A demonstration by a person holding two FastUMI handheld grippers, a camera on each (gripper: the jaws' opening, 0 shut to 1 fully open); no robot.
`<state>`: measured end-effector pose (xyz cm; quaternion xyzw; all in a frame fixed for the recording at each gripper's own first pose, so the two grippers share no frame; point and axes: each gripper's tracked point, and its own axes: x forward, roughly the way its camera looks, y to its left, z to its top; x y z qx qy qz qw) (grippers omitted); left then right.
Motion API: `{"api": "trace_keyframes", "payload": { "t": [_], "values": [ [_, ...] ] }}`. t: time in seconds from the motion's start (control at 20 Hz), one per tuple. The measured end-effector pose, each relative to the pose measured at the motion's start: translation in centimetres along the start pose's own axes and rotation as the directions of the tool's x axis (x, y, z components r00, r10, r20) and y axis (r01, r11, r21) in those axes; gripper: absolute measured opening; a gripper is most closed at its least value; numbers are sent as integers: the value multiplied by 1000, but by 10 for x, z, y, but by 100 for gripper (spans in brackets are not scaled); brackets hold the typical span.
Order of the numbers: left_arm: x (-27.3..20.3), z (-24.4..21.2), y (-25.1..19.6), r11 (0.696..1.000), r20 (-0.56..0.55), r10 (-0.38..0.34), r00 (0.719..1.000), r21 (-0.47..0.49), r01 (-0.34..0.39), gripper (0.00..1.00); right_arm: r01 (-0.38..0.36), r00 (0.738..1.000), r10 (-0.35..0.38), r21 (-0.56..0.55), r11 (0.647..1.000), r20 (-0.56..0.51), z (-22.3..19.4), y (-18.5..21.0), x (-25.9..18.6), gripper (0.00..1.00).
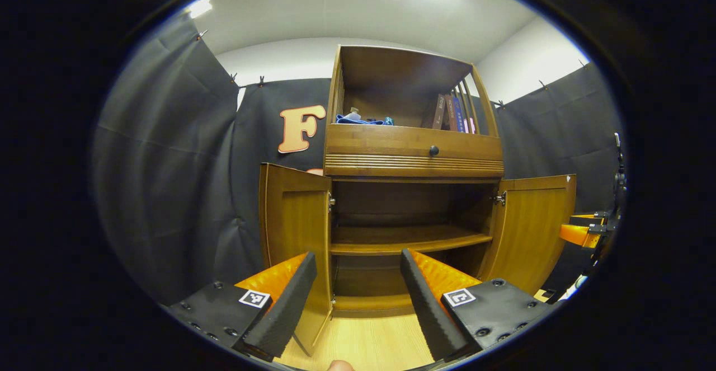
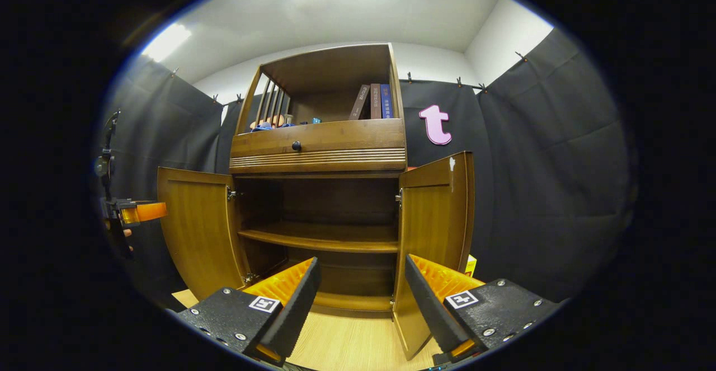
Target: Open the right door of the double-door shoe cabinet with the right hand, and open the left door with the left hand.
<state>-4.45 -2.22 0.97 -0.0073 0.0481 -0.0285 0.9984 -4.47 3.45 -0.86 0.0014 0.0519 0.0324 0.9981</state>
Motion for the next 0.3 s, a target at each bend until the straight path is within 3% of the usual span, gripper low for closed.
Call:
{"api": "trace_keyframes", "payload": {
  "t": [0.25,0.3],
  "values": [
    [3,7,2,999,20,33,999,19,-34,95,15,1000,-15,1,1000,3,-2,-11,1,92],
    [3,8,1,999,22,33,999,19,-33,95,18,1000,-18,1,1000,2,-3,-13,2,99]
  ]
}}
